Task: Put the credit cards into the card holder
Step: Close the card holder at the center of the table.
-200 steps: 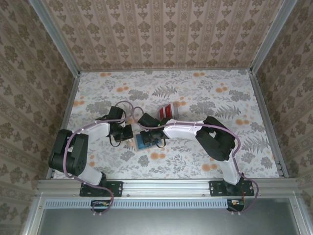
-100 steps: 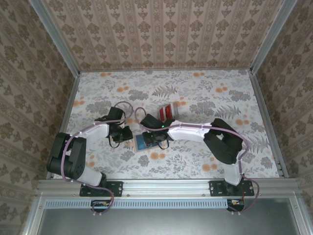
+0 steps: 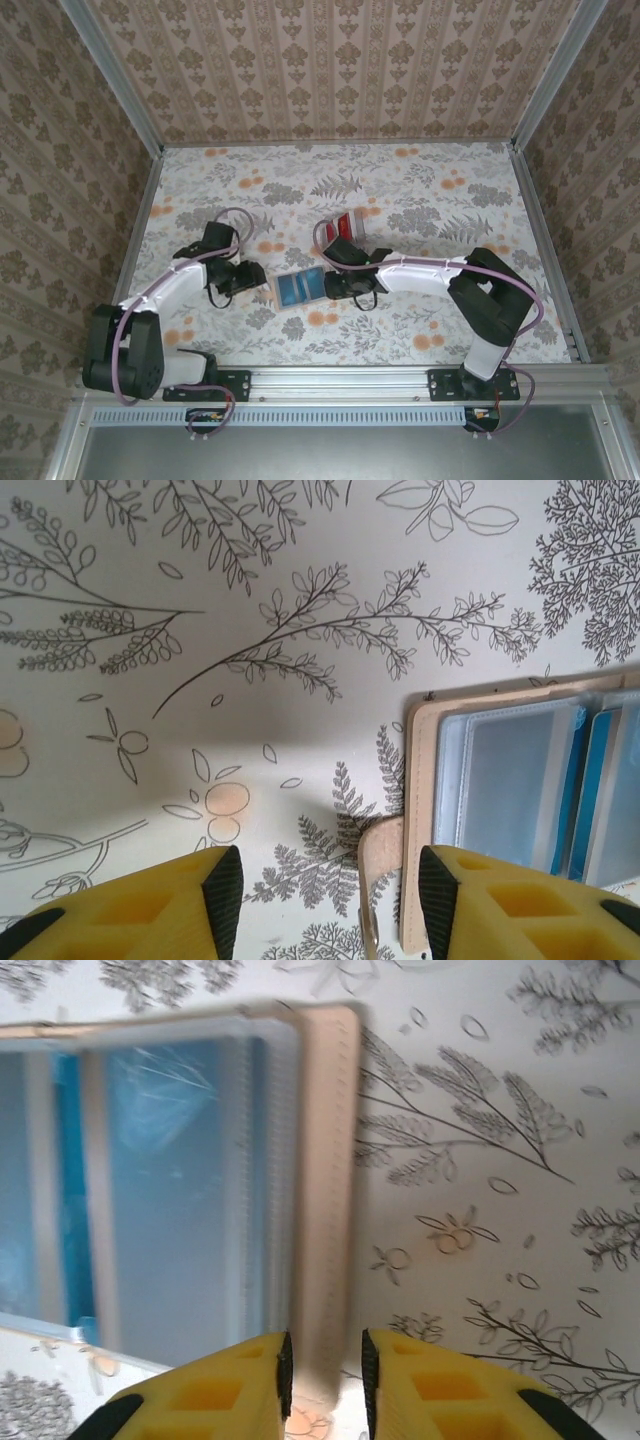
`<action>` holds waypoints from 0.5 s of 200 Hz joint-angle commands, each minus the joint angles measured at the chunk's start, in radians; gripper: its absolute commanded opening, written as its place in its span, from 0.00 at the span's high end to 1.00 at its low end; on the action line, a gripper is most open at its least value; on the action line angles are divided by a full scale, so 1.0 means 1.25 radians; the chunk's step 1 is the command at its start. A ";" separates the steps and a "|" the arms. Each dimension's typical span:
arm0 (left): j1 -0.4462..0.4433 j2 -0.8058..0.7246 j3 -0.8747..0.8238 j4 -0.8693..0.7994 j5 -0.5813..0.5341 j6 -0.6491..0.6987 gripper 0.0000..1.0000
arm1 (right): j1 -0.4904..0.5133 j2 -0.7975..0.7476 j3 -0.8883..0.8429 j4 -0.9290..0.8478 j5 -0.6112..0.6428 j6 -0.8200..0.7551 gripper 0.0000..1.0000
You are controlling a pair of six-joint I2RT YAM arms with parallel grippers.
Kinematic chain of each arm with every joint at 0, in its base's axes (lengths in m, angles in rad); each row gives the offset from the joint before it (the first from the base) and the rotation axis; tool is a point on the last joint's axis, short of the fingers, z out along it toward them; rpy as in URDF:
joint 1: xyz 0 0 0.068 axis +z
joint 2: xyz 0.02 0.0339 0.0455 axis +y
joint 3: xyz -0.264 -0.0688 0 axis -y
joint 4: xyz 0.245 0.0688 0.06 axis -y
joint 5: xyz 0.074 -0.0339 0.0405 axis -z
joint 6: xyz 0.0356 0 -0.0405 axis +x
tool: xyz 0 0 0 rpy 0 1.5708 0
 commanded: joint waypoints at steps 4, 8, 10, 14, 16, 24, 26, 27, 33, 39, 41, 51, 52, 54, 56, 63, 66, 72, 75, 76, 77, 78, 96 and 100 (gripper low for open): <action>0.007 -0.006 -0.027 -0.030 0.032 -0.024 0.47 | -0.019 -0.035 -0.043 0.069 -0.026 0.036 0.70; 0.007 -0.006 -0.029 -0.028 0.038 -0.027 0.47 | -0.022 -0.034 -0.047 0.076 -0.031 0.038 0.70; 0.007 -0.006 -0.030 -0.027 0.041 -0.027 0.47 | -0.023 -0.034 -0.049 0.078 -0.033 0.039 0.70; 0.007 -0.005 -0.032 -0.025 0.045 -0.029 0.47 | -0.025 -0.032 -0.051 0.083 -0.036 0.040 0.70; 0.007 -0.005 -0.032 -0.023 0.048 -0.031 0.47 | -0.027 -0.032 -0.052 0.086 -0.038 0.040 0.70; 0.007 -0.004 -0.034 -0.020 0.057 -0.031 0.47 | -0.029 -0.026 -0.053 0.088 -0.042 0.040 0.69; 0.007 -0.004 -0.034 -0.019 0.060 -0.032 0.47 | -0.030 -0.025 -0.052 0.089 -0.042 0.040 0.69; 0.007 -0.004 -0.034 -0.019 0.061 -0.031 0.47 | -0.030 -0.025 -0.052 0.088 -0.043 0.040 0.69; 0.007 -0.001 -0.035 -0.018 0.066 -0.031 0.46 | -0.030 -0.021 -0.050 0.089 -0.044 0.040 0.69; 0.008 0.003 -0.034 -0.020 0.071 -0.031 0.47 | -0.030 -0.015 -0.049 0.091 -0.048 0.039 0.68; 0.007 0.005 -0.033 -0.021 0.072 -0.031 0.47 | -0.030 -0.014 -0.049 0.091 -0.049 0.038 0.68; 0.007 0.010 -0.033 -0.022 0.073 -0.028 0.47 | -0.031 -0.005 -0.046 0.093 -0.053 0.037 0.68; 0.007 0.011 -0.033 -0.022 0.073 -0.028 0.47 | -0.031 -0.004 -0.045 0.093 -0.053 0.036 0.68; 0.007 0.011 -0.033 -0.021 0.073 -0.027 0.47 | -0.032 -0.003 -0.045 0.094 -0.053 0.036 0.68; 0.007 0.013 -0.033 -0.019 0.073 -0.027 0.47 | -0.031 -0.001 -0.044 0.096 -0.054 0.036 0.68; 0.007 0.018 -0.034 -0.014 0.075 -0.027 0.47 | -0.032 0.003 -0.044 0.100 -0.055 0.036 0.68; 0.007 0.020 -0.033 -0.012 0.078 -0.028 0.48 | -0.032 0.004 -0.044 0.102 -0.055 0.036 0.67; 0.007 0.025 -0.031 -0.005 0.088 -0.030 0.50 | -0.034 0.007 -0.043 0.106 -0.056 0.036 0.67; 0.006 0.027 -0.029 -0.003 0.094 -0.030 0.51 | -0.034 0.010 -0.043 0.106 -0.056 0.036 0.66; 0.006 0.028 -0.029 -0.002 0.096 -0.031 0.52 | -0.035 0.010 -0.043 0.106 -0.056 0.036 0.66; 0.006 0.028 -0.029 -0.002 0.098 -0.032 0.52 | -0.035 0.010 -0.042 0.106 -0.056 0.036 0.66; 0.006 0.029 -0.029 0.000 0.100 -0.033 0.53 | -0.035 0.010 -0.042 0.106 -0.056 0.036 0.66; 0.000 0.026 -0.029 0.015 0.118 -0.044 0.68 | -0.043 0.001 -0.049 0.116 -0.052 0.047 0.66; -0.001 0.025 -0.029 0.015 0.120 -0.045 0.72 | -0.046 -0.004 -0.053 0.122 -0.053 0.050 0.66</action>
